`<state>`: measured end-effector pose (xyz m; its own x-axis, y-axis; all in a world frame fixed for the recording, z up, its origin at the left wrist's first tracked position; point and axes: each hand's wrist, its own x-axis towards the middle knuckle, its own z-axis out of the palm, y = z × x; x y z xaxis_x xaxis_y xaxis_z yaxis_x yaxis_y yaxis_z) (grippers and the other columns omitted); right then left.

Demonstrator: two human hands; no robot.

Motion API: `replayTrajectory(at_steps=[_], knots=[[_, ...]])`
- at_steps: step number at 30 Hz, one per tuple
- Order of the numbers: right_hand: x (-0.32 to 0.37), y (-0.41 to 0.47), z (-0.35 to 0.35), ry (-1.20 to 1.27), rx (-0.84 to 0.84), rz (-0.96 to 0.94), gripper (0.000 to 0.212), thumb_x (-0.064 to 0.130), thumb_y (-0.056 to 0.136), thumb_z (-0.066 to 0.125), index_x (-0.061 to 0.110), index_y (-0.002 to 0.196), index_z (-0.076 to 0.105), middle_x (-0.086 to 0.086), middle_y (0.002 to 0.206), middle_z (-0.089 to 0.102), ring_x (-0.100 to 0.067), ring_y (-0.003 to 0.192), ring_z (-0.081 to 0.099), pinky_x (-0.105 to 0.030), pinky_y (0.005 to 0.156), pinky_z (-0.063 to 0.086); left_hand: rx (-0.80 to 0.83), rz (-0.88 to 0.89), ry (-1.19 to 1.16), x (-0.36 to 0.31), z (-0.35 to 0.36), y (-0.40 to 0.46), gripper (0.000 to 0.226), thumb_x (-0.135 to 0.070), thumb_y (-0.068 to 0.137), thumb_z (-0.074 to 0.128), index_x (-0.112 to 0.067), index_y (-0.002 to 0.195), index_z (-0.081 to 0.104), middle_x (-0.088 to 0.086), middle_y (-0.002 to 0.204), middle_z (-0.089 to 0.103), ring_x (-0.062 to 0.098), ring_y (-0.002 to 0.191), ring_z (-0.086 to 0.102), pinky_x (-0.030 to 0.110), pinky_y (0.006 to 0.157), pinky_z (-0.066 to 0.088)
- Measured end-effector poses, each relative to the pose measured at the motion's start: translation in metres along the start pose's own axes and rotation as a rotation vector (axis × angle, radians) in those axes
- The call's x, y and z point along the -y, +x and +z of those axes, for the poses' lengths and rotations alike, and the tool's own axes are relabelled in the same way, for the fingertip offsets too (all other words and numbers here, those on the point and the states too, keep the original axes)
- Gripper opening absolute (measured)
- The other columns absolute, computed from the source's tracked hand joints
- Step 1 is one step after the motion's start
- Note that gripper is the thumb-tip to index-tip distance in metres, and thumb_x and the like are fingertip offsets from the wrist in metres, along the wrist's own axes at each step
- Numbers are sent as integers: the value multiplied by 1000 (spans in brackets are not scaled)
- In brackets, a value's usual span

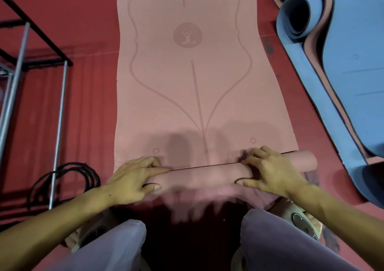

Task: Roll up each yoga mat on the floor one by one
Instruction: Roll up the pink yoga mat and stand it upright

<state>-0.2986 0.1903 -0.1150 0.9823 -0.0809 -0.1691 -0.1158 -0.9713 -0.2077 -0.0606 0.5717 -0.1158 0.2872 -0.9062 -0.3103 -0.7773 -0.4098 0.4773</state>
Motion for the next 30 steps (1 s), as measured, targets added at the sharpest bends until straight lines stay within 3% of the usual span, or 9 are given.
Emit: replayTrajectory(at_steps=[4, 8, 11, 15, 18, 21, 25, 30], knots=[[-4, -1, 2, -22, 39, 14, 80, 92, 82, 47, 30, 128, 72, 3, 111, 52, -22, 96, 51, -41, 86, 56, -10, -30, -36, 2, -3, 3, 60, -53, 88, 64, -53, 146, 46, -30, 121, 50, -2, 113, 53, 27, 94, 47], [-1, 5, 1, -157, 39, 6, 79, 89, 88, 38, 31, 128, 73, 2, 109, 60, -26, 95, 51, -43, 82, 51, -40, -70, -71, 4, -8, 4, 46, -52, 88, 67, -47, 130, 47, -28, 119, 60, 4, 109, 61, 36, 91, 52], [2, 11, -7, -178, 91, 28, 78, 89, 88, 33, 34, 133, 66, 7, 117, 65, -24, 105, 56, -42, 81, 51, -48, -47, -9, 6, -5, 3, 35, -51, 94, 62, -46, 127, 50, -24, 126, 59, 10, 114, 61, 36, 89, 51], [9, 20, -16, -119, 84, 102, 61, 81, 90, 40, 26, 114, 54, 6, 108, 69, -25, 100, 58, -39, 73, 50, -216, -17, 31, 4, -5, 4, 32, -40, 100, 59, -40, 132, 60, -17, 122, 52, 11, 104, 56, 32, 82, 47], [8, 27, -16, -79, 114, 166, 53, 77, 91, 41, 28, 109, 54, 6, 107, 66, -25, 98, 56, -38, 70, 49, -311, 36, 130, -5, -3, 7, 28, -29, 101, 55, -35, 125, 67, -14, 113, 57, 17, 94, 58, 36, 75, 47], [8, 32, -12, -72, 89, 215, 51, 74, 88, 49, 30, 109, 64, 3, 114, 59, -28, 100, 51, -43, 80, 53, -342, 45, 187, -12, 0, 8, 28, -41, 101, 53, -29, 120, 69, -10, 113, 61, 22, 93, 62, 38, 72, 48], [10, 30, -11, -102, 39, 214, 47, 70, 92, 49, 35, 111, 72, 6, 108, 58, -25, 100, 54, -42, 80, 51, -257, 41, 297, -9, 1, 5, 64, -75, 92, 58, -27, 134, 63, -4, 126, 60, 23, 101, 60, 40, 76, 51], [17, 25, -13, -69, -75, 159, 48, 63, 104, 39, 33, 125, 70, 11, 107, 62, -20, 98, 54, -37, 77, 54, -262, 10, 290, -2, -5, 5, 60, -63, 92, 61, -34, 144, 57, -10, 127, 62, 19, 99, 61, 34, 78, 58]])
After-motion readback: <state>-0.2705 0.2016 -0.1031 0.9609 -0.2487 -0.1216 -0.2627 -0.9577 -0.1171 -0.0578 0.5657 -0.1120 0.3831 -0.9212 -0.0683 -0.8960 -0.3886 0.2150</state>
